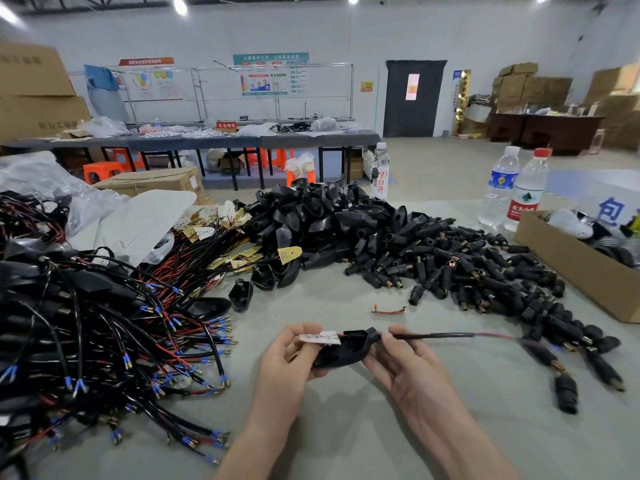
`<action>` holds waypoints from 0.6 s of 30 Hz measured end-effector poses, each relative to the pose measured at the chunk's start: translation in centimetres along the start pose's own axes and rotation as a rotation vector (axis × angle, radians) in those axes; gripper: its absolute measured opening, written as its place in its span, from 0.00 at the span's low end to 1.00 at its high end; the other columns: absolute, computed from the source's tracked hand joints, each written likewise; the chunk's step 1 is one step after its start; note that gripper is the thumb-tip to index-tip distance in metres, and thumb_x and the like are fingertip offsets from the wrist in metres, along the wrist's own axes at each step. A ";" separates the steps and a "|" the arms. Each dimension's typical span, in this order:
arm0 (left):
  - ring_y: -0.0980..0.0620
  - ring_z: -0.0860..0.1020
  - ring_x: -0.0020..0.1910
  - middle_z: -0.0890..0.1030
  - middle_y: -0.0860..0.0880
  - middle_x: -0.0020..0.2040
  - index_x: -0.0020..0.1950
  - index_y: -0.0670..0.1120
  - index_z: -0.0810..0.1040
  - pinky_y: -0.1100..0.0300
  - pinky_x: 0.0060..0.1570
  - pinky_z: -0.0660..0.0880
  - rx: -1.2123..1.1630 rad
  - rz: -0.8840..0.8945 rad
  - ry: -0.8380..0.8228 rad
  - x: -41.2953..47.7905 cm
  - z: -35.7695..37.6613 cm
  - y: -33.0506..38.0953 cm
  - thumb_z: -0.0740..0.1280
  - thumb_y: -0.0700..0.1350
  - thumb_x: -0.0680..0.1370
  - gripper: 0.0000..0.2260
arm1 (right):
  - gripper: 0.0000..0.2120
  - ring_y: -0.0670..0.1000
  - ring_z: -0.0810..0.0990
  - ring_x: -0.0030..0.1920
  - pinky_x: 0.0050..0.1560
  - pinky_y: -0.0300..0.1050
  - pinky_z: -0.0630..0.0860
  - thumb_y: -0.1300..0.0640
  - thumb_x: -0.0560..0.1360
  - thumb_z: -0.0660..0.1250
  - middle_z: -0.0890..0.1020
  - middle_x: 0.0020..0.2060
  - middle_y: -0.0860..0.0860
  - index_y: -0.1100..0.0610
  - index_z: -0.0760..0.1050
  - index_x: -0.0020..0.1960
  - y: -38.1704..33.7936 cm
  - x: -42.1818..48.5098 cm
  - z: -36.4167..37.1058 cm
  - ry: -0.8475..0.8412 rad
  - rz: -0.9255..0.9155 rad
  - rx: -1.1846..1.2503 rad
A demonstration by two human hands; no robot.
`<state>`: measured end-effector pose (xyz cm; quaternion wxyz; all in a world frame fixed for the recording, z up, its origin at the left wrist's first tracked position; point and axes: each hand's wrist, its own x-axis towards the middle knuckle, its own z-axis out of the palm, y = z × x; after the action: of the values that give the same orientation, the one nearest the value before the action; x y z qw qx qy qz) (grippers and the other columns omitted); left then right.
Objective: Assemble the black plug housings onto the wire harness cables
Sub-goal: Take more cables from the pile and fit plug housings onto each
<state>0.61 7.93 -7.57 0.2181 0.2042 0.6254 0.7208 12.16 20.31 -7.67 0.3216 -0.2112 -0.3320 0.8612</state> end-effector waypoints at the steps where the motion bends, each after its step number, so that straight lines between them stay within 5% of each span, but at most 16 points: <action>1: 0.48 0.84 0.47 0.86 0.45 0.47 0.49 0.46 0.82 0.63 0.36 0.78 0.005 -0.004 -0.002 0.0 0.0 -0.1 0.65 0.35 0.80 0.08 | 0.08 0.58 0.86 0.42 0.38 0.47 0.83 0.69 0.76 0.65 0.83 0.45 0.64 0.61 0.74 0.53 0.0 0.0 0.0 -0.004 -0.001 -0.002; 7: 0.48 0.84 0.46 0.85 0.42 0.48 0.51 0.46 0.83 0.61 0.37 0.79 -0.027 -0.063 0.016 0.2 -0.2 -0.2 0.58 0.34 0.82 0.15 | 0.08 0.59 0.86 0.42 0.39 0.48 0.83 0.72 0.76 0.64 0.83 0.45 0.65 0.61 0.73 0.51 0.0 0.0 0.1 0.007 -0.016 0.010; 13: 0.41 0.85 0.46 0.85 0.39 0.49 0.56 0.42 0.82 0.50 0.43 0.82 -0.308 -0.263 -0.012 0.5 0.2 0.1 0.61 0.44 0.83 0.11 | 0.07 0.58 0.85 0.42 0.43 0.48 0.84 0.71 0.77 0.63 0.82 0.43 0.63 0.61 0.72 0.51 -0.1 0.1 0.0 0.034 -0.069 -0.013; 18: 0.39 0.85 0.47 0.85 0.37 0.50 0.61 0.42 0.78 0.53 0.41 0.82 -0.303 -0.266 -0.128 0.0 0.6 -0.2 0.58 0.41 0.84 0.10 | 0.07 0.58 0.84 0.44 0.42 0.46 0.84 0.71 0.78 0.63 0.83 0.45 0.64 0.60 0.72 0.52 -0.3 -0.1 0.1 0.021 -0.079 -0.021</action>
<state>0.91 8.43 -7.72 0.3788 0.1299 0.5164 0.7569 12.29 20.43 -7.40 0.3565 -0.2102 -0.3457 0.8422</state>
